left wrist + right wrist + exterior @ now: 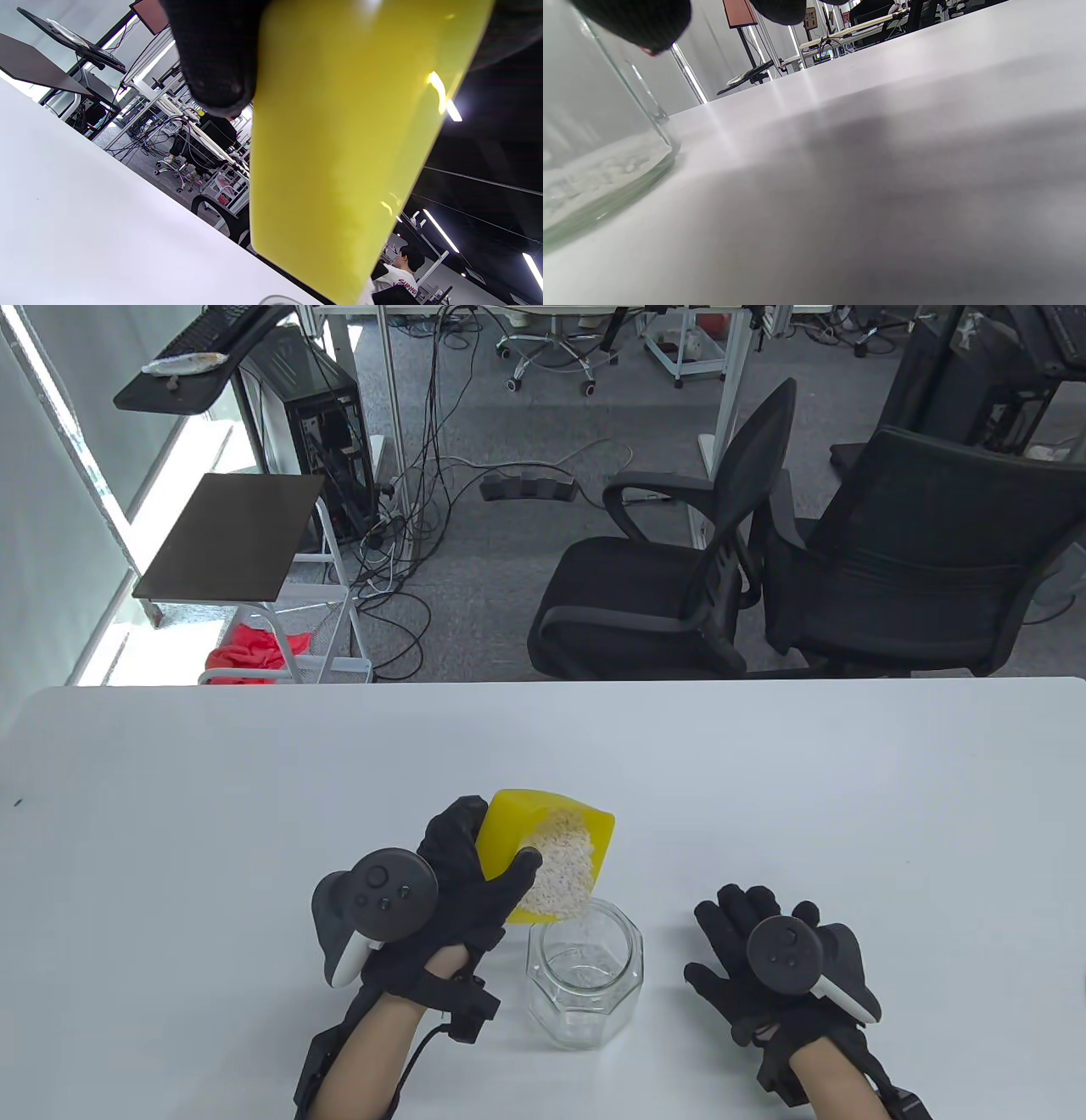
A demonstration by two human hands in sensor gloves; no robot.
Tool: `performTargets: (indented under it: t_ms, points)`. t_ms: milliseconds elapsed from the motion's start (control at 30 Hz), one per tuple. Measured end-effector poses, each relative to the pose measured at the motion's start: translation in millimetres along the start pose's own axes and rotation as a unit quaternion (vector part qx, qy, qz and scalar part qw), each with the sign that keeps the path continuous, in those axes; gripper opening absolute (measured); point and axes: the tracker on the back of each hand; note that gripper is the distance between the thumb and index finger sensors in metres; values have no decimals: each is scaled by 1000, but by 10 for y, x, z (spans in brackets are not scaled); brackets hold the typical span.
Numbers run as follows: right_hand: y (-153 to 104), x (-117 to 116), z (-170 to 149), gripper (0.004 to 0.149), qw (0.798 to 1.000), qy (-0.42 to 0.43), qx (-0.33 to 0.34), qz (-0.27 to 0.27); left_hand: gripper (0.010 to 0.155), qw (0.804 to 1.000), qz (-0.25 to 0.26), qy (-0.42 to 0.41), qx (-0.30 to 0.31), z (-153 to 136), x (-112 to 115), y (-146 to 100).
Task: Pour rice from plastic food container into glass jar
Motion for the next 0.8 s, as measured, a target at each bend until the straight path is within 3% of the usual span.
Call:
performTargets:
  t_ms: [800]
  points:
    - [-1, 4, 1, 75, 1000, 1, -1, 0, 90, 1000, 1, 17, 10, 43, 0, -11]
Point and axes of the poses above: the tracker on the back of each hand, its own z axis roughly to the thumb side, its own y axis roughly from the wrist to the fingertips, x = y × z, and after that the axes turned 12 degrees about -y, right-handed
